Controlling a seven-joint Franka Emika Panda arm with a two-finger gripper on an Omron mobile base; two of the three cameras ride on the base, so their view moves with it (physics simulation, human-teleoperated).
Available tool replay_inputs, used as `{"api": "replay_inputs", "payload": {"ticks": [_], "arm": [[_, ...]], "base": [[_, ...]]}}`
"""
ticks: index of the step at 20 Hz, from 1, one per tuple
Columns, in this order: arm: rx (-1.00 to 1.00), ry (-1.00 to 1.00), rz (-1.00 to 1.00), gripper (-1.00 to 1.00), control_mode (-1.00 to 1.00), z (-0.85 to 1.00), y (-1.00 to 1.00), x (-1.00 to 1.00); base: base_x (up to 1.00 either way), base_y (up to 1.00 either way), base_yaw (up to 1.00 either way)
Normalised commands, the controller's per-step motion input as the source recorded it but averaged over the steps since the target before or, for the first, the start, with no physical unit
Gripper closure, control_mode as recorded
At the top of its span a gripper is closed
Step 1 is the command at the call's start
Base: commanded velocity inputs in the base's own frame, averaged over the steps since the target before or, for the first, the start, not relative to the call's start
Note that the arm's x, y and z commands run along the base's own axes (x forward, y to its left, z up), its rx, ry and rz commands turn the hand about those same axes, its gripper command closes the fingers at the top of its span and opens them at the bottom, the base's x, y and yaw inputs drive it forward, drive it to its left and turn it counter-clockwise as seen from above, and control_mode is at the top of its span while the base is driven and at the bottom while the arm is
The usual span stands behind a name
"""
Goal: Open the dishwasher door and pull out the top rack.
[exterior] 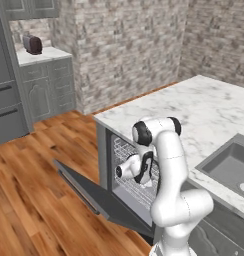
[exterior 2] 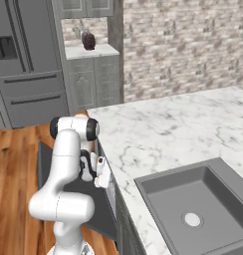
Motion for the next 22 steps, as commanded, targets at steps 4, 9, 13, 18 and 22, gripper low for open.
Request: {"api": "replay_inputs", "payload": {"ticks": [4,9,13,18,22], "arm": [[0.38,0.0,-0.17,-1.0,-1.0,-0.24,-0.41,0.03],[0.32,0.0,-0.14,-1.0,-1.0,-0.6,-0.26,-0.06],[0.27,0.0,-0.14,-1.0,-1.0,-0.53,0.01,-0.87],[0.29,0.0,-0.15,-1.0,-1.0,-0.31,0.07,-0.97],[0.27,0.0,-0.13,-1.0,-1.0,-0.3,0.18,-1.0]], "base": [[0.0,0.0,0.0],[0.0,0.0,0.0],[0.0,0.0,0.0],[0.0,0.0,0.0],[0.0,0.0,0.0]]}}
